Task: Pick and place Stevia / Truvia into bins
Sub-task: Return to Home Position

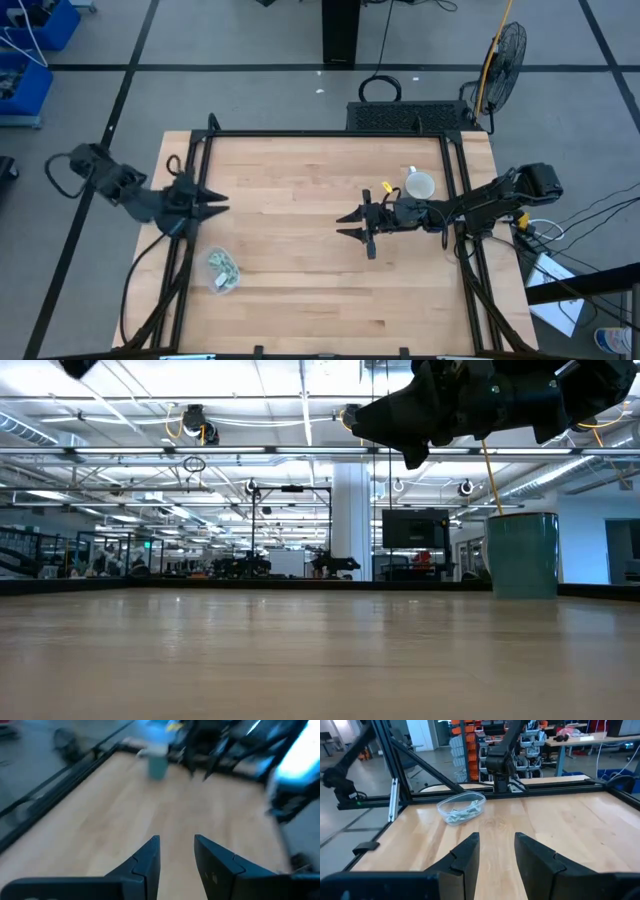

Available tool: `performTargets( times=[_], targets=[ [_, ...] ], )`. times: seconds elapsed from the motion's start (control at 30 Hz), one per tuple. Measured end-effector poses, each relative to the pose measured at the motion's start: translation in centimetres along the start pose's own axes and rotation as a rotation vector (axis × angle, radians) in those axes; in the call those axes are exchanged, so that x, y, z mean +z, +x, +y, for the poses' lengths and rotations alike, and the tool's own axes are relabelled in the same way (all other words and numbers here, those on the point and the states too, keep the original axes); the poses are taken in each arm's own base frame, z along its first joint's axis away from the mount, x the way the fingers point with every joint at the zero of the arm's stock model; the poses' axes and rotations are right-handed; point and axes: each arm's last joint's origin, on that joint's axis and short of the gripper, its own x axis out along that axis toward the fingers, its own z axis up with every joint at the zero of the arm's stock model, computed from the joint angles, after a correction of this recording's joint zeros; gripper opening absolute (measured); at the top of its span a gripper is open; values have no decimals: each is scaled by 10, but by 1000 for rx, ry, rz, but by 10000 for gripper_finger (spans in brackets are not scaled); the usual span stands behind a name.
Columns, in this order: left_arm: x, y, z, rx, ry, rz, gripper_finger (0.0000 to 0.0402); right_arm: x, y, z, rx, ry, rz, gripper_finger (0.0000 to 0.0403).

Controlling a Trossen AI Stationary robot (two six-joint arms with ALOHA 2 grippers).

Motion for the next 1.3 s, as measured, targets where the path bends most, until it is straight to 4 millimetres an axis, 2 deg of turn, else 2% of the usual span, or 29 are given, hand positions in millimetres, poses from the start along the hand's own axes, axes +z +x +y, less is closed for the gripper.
performTargets(
  times=[0.07,0.23,0.33,0.4,0.5,0.6,0.67,0.73,0.93,1.03,1.17,1.3],
  targets=[
    [-16,5,4,-91,-30,-91,124,0,0,-1,-2,8,0,116],
    [-65,36,3,-338,5,-276,124,2,-1,-6,-22,41,2,116],
    [-90,50,11,-356,8,-276,124,2,-5,-9,-35,54,37,116],
    [-100,54,18,-312,-19,-271,124,3,-8,-10,-46,68,71,116],
    [-104,51,30,-246,-43,-290,124,7,-16,-11,-58,111,101,116],
    [-100,38,40,-236,-38,-381,124,12,-28,-11,-59,100,86,116],
    [-98,29,45,-264,-30,-452,124,10,-39,-12,-55,81,62,116],
    [-97,27,46,-273,-27,-460,124,5,-52,-13,-50,72,21,116],
    [-107,40,45,-231,-39,-410,124,-26,-99,-18,-13,94,-213,116],
    [-107,45,45,-211,-65,-464,124,-39,-118,-20,5,102,-303,116],
    [-118,58,45,-244,-22,-498,124,-37,-121,-20,12,107,-338,116],
    [-131,71,48,-221,-13,-482,124,-45,-119,-21,-1,100,-260,116]
  ],
)
